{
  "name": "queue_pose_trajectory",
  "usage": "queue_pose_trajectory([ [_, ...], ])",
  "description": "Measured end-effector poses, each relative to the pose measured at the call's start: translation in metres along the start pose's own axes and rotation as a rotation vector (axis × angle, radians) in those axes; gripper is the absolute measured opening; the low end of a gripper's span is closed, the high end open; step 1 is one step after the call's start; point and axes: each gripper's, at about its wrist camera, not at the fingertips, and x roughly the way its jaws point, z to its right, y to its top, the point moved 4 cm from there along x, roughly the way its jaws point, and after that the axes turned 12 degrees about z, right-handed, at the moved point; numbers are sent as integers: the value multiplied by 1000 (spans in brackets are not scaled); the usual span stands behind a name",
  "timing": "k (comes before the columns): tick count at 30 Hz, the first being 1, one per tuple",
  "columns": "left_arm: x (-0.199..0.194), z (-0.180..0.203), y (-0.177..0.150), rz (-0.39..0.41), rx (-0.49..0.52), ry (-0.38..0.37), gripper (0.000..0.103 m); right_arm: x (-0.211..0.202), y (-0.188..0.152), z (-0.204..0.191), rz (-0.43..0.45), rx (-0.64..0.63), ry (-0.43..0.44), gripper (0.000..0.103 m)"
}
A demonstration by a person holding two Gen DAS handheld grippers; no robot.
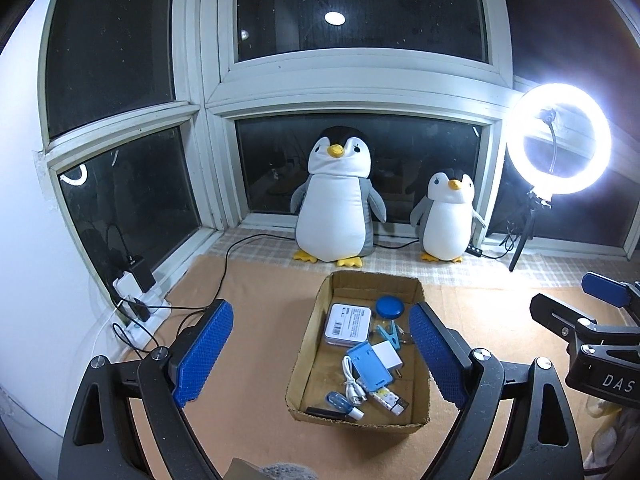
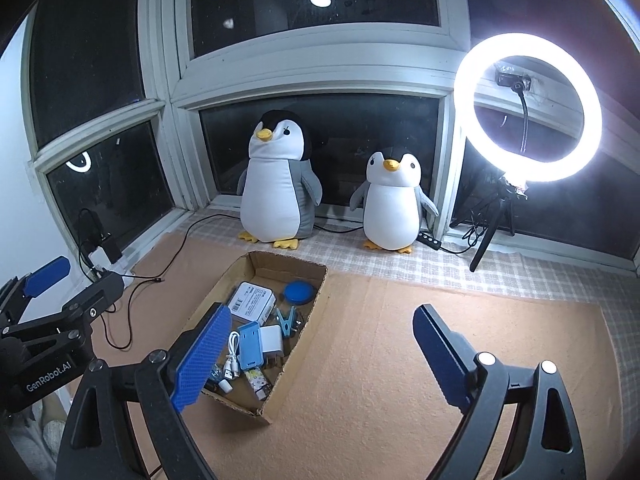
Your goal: Organize rigid objects
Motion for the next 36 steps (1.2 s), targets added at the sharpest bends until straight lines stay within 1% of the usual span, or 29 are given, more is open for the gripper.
queue_pose_trajectory([
  [7, 0, 1, 0, 0, -1, -1, 92, 1, 0, 0, -1, 3, -2, 90],
  [13, 1, 1, -1, -6, -2, -3, 92, 2, -3, -3, -22, -8, 3, 90],
  [27, 8, 3, -16, -56, -2, -18, 93, 7, -11, -8, -48, -16, 5, 90],
  [36, 9, 3, -17, -59, -5, -17, 93, 9, -14, -8, -55, -14, 4, 90],
])
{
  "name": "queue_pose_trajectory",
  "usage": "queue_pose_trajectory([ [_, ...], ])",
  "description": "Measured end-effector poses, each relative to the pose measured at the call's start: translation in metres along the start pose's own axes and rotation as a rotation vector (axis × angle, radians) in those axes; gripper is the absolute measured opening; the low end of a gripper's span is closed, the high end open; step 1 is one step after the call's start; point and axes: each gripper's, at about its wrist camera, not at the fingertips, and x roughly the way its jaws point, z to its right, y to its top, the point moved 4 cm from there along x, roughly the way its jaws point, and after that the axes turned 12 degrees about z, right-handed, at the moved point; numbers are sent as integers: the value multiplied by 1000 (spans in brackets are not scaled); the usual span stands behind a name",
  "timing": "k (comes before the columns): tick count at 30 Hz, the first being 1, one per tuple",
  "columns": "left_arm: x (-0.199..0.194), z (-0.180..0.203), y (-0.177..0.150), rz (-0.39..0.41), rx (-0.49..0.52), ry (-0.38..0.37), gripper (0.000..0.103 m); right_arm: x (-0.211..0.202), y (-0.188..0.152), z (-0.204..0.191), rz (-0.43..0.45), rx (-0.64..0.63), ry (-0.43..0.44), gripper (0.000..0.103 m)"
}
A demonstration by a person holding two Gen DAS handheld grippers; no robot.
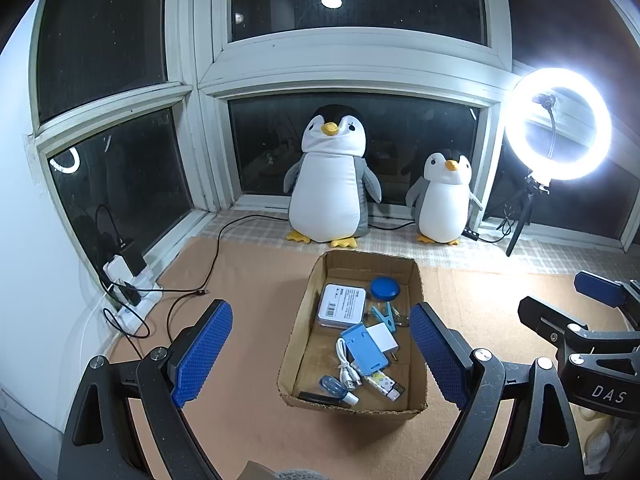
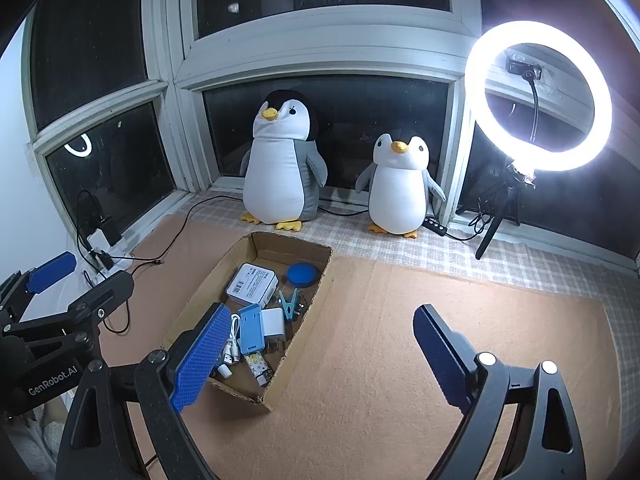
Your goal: Organize rigid objects
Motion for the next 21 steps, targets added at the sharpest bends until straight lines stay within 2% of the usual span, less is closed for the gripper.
queue_pose_trajectory([
  [21, 5, 5, -2, -12, 5, -2, 95, 1, -5, 0, -17, 7, -1, 90],
])
